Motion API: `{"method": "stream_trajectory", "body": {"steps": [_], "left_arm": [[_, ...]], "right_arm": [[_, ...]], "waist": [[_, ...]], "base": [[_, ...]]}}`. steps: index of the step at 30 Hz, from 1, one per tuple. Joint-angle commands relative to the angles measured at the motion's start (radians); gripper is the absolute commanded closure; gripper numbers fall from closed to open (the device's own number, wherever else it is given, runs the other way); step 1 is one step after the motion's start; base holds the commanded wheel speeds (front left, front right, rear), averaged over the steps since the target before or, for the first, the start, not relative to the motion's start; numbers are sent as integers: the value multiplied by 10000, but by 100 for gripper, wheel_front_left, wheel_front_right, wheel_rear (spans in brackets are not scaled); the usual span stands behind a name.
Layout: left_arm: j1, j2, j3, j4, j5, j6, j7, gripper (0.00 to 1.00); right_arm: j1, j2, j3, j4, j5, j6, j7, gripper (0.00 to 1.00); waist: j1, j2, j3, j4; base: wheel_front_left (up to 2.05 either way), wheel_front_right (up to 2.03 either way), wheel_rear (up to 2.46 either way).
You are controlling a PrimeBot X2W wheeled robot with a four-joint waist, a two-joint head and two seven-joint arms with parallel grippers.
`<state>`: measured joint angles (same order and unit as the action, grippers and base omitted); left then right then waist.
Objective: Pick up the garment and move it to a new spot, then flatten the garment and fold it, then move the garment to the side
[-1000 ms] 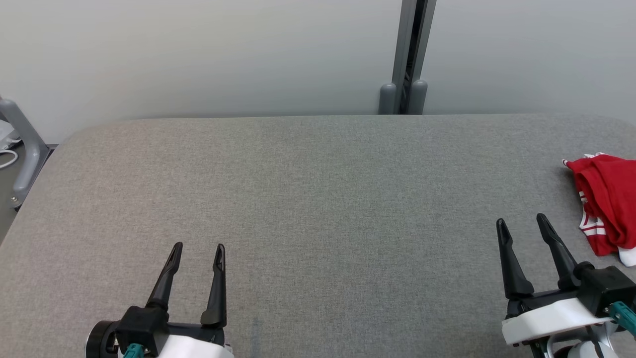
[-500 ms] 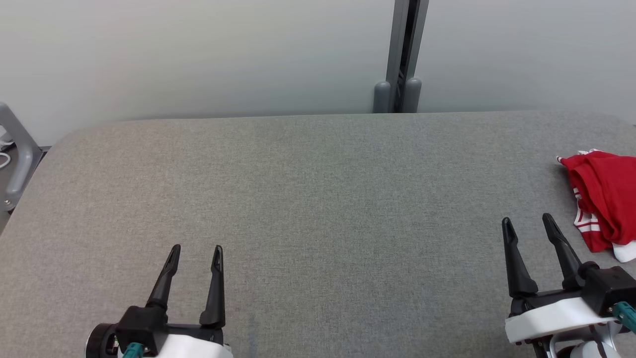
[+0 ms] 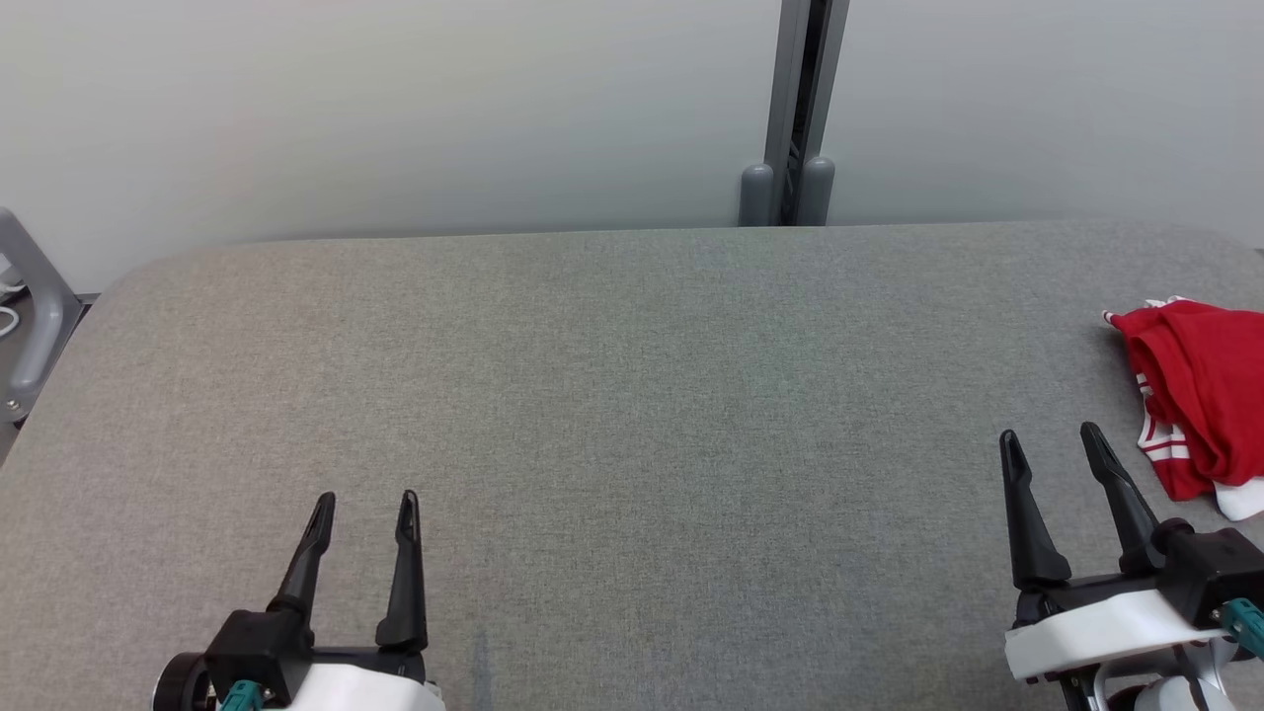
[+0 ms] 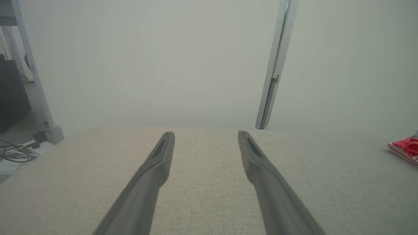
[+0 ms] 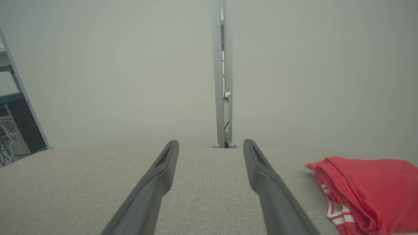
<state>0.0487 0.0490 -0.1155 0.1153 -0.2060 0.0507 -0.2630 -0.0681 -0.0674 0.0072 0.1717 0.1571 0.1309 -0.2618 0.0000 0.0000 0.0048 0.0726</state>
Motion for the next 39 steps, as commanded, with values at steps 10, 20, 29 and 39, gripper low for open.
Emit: {"method": "stream_trajectory", "body": {"steps": [10, 20, 29, 39], "left_arm": [[43, 42, 182, 59, -62, 21, -9, 0], [-30, 45, 242, 338, -525, 68, -10, 0], [-11, 43, 310, 292, -624, 32, -10, 0], [98, -47, 319, 619, -1242, -31, 172, 100]], "right_arm": [[-31, -16, -16, -116, -26, -4, -49, 0], [14, -30, -2, -146, 62, -4, -48, 0], [36, -88, 49, -134, 101, -4, -49, 0], [144, 74, -52, 252, 630, 0, 188, 100]], "waist": [[0, 0, 6, -16], [0, 0, -12, -9], [0, 0, 21, 25], [0, 0, 40, 36]], "base": [[0, 0, 0], [0, 0, 0], [0, 0, 0], [0, 0, 0]]}}
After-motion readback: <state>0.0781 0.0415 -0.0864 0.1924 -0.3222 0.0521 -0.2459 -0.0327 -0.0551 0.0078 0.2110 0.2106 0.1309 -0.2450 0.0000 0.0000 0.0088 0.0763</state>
